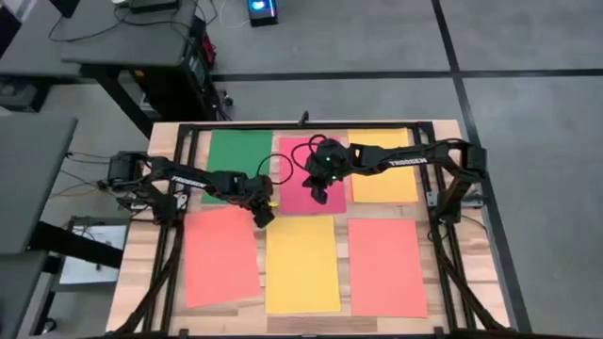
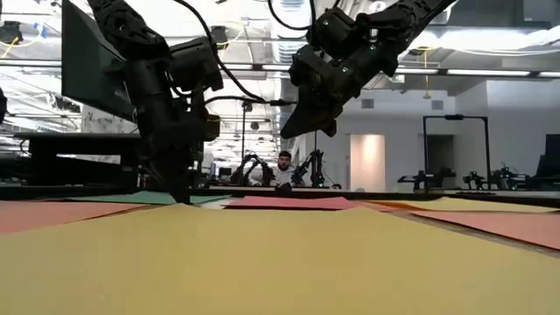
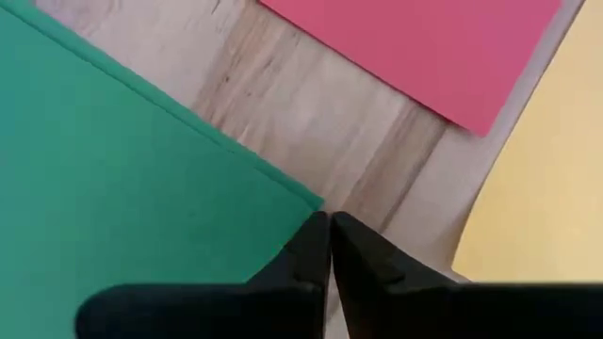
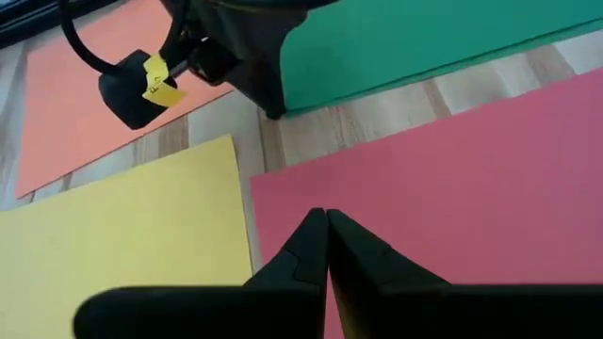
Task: Organize paper
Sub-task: Stack the green paper on top of the green paper
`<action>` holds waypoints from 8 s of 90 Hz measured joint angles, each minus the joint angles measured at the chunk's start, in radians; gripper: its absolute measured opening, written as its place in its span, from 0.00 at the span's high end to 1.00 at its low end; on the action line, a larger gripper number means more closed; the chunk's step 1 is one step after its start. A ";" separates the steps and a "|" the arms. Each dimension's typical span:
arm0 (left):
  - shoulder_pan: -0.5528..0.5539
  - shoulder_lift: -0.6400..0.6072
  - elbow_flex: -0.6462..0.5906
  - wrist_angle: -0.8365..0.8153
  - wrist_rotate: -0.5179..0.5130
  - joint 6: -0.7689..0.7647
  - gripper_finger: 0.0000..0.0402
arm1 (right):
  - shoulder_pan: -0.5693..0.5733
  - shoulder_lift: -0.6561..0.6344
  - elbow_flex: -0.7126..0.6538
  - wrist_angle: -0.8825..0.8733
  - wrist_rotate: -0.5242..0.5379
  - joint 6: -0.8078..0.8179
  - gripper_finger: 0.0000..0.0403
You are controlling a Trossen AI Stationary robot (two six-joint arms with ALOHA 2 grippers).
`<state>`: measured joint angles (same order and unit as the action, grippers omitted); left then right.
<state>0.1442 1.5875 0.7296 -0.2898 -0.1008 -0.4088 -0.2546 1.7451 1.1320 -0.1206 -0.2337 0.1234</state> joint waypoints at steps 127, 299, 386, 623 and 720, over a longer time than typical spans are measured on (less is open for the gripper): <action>0.496 -0.258 0.062 -0.465 -0.416 -0.124 1.00 | -0.016 0.444 0.659 -0.436 -0.005 -0.076 1.00; 0.607 -0.149 0.090 -0.277 -0.277 -0.133 1.00 | -0.264 0.559 0.958 -0.664 -0.054 -0.292 1.00; 0.376 -0.115 0.084 -0.738 -0.467 -0.521 1.00 | -0.122 0.438 0.632 -0.404 -0.242 -0.177 1.00; 0.298 -0.116 -0.151 -0.637 -0.217 -0.735 1.00 | 0.050 0.519 0.620 -0.007 -0.156 0.354 1.00; 0.297 -0.116 -0.148 -0.637 -0.222 -0.658 1.00 | 0.115 0.616 0.608 -0.185 0.312 0.582 1.00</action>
<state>0.4412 1.4719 0.5819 -0.9269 -0.3229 -1.0672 -0.1399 2.3608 1.7396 -0.3058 0.0780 0.7053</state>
